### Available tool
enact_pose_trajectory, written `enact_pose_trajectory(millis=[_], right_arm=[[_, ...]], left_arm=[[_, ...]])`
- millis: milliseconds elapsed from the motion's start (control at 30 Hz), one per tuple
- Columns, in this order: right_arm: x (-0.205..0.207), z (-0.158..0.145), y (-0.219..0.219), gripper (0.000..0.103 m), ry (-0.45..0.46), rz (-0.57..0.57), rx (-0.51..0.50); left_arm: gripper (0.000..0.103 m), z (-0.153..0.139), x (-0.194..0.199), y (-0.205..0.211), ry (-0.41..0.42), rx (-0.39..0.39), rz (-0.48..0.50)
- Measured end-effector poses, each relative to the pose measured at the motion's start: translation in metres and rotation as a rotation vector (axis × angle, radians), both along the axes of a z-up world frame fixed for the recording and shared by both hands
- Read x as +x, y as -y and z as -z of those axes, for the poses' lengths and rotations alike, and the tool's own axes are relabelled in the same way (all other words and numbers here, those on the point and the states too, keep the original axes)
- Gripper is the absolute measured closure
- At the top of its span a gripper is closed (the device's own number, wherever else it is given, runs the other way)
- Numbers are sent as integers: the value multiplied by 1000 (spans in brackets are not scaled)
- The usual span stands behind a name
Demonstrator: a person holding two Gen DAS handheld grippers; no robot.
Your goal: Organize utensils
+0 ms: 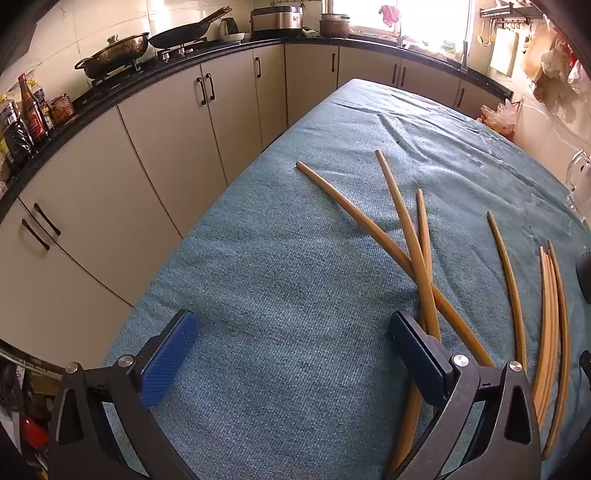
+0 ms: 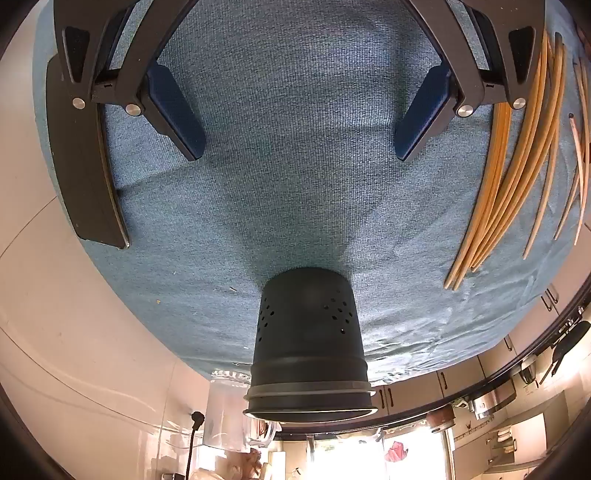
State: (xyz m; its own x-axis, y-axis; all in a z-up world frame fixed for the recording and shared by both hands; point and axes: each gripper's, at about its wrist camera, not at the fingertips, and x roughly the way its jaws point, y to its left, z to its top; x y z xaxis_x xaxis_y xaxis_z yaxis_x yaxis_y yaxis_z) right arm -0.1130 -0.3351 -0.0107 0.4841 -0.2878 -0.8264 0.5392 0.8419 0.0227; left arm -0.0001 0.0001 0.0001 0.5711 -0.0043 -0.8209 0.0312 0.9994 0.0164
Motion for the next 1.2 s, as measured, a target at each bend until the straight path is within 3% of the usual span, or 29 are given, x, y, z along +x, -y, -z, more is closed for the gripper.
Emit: enact_pose_trajectory(millis=[200, 300, 433, 600, 667, 733, 800, 1000, 1200], right_arm=[[2, -1, -1, 0, -14, -30, 3], [-6, -7, -2, 4, -11, -64, 34], [-41, -37, -20, 4, 99, -89, 46], [-77, -86, -57, 4, 254, -121, -69], [-90, -96, -74, 4, 313, -133, -91], [-101, -101, -83, 4, 346, -124, -115], [-107, -102, -93, 4, 351, -128, -145], [-100, -89, -120, 4, 251, -210, -227], [-97, -80, -129, 4, 213, -243, -238]], left_arm=[[0, -1, 0, -1, 1, -1, -3], [0, -14, -16, -11, 66, -24, -17], [0, -37, -62, -22, 158, -26, -28], [0, -79, -120, -21, 303, -23, 2], [0, -92, -143, -21, 393, 2, -1], [0, -98, -156, -16, 431, 17, 9], [0, -98, -164, -13, 441, 23, 15], [0, -86, -171, -4, 392, 42, 38], [0, -79, -170, 3, 363, 45, 47]])
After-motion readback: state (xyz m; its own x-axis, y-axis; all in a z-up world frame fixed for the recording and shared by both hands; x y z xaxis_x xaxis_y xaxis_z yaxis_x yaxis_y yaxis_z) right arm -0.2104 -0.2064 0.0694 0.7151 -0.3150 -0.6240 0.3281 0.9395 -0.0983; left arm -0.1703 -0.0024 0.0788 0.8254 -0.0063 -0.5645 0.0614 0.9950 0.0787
